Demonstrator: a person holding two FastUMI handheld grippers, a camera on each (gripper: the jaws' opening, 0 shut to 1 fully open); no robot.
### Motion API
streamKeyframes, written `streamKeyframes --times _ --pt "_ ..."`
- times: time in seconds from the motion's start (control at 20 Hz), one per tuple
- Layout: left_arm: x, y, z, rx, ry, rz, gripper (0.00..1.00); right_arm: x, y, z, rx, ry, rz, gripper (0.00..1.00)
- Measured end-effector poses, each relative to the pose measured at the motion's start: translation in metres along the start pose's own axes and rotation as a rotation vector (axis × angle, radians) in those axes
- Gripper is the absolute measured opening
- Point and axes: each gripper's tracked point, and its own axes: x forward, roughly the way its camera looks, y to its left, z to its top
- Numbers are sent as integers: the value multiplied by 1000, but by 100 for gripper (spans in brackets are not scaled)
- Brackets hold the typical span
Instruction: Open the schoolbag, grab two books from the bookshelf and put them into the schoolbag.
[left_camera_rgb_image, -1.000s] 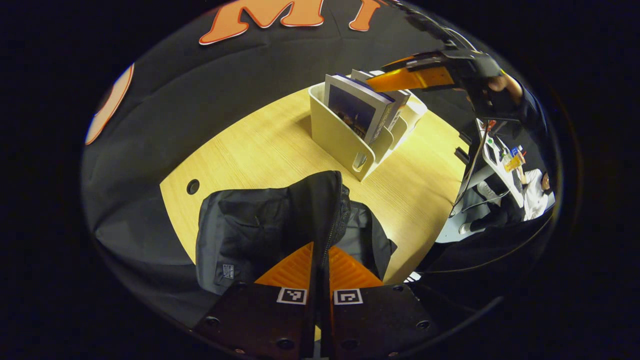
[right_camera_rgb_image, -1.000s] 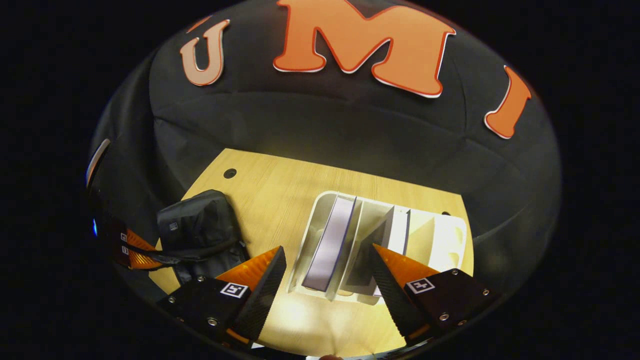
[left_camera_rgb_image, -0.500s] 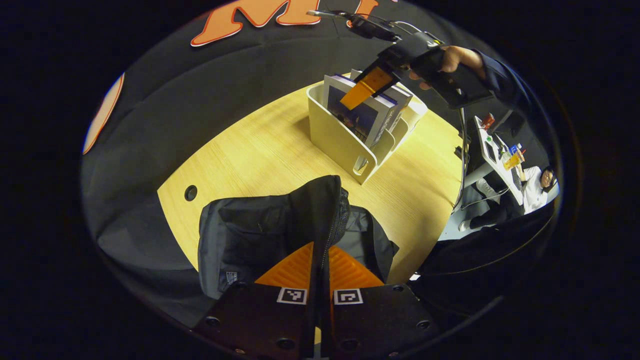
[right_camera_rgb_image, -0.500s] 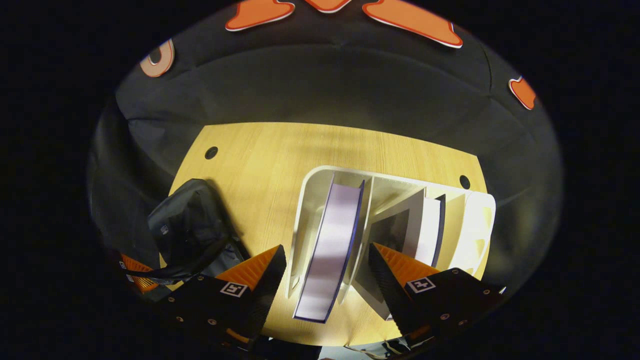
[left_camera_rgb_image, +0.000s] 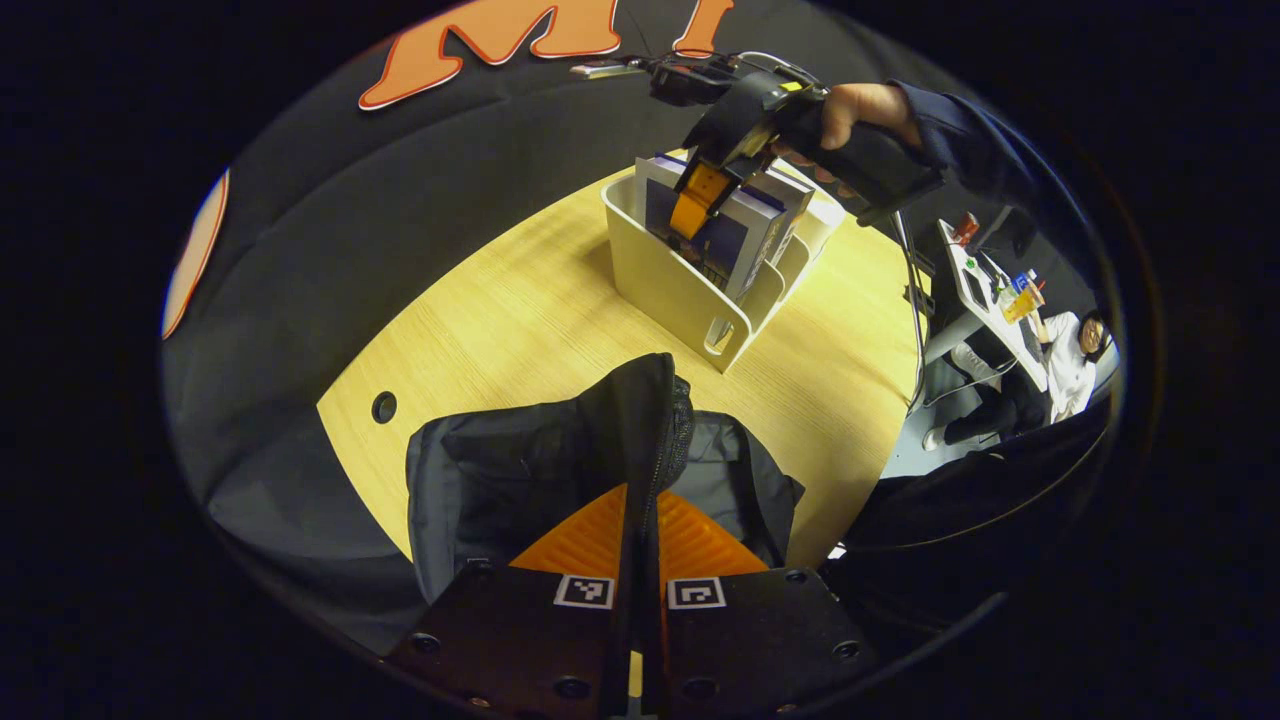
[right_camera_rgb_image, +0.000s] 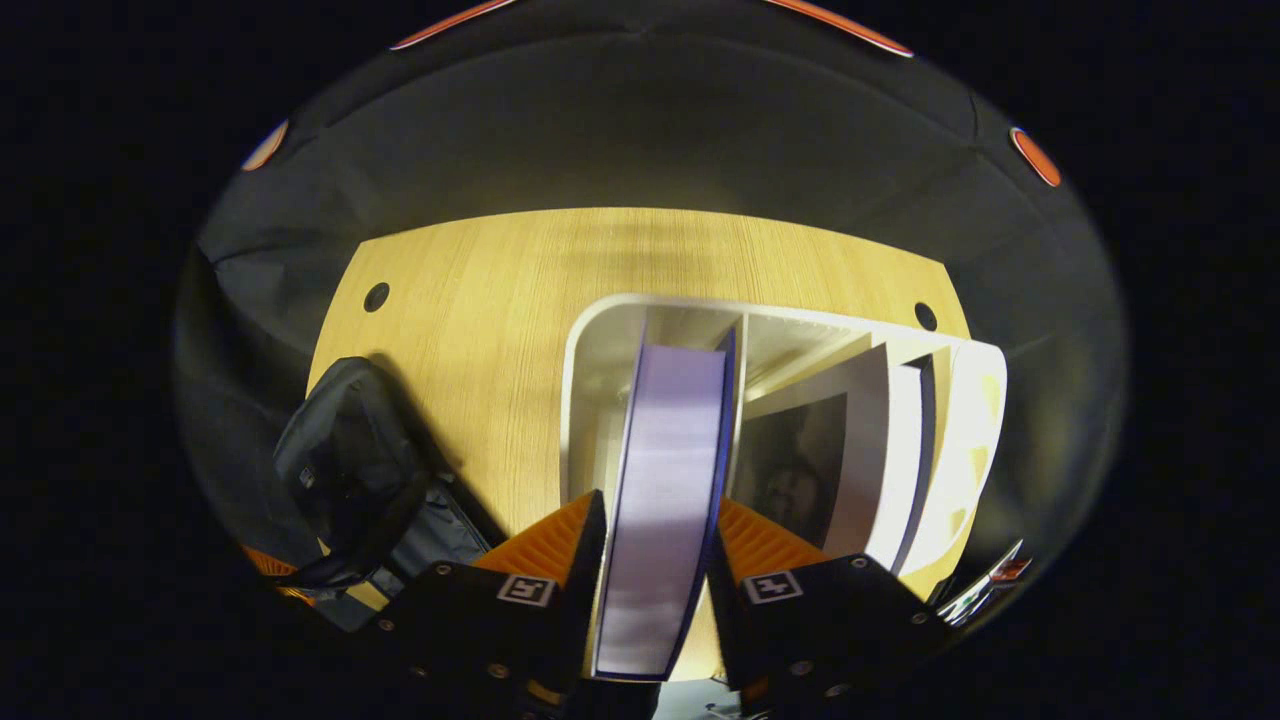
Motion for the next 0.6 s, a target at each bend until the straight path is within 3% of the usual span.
streamKeyframes --times 0.1,0.6 --pt "0 -1 -2 -1 -4 -9 6 -4 1 -8 45 21 5 40" --pt "0 -5 -10 13 -27 -55 6 -68 -5 -65 125 -77 67 39"
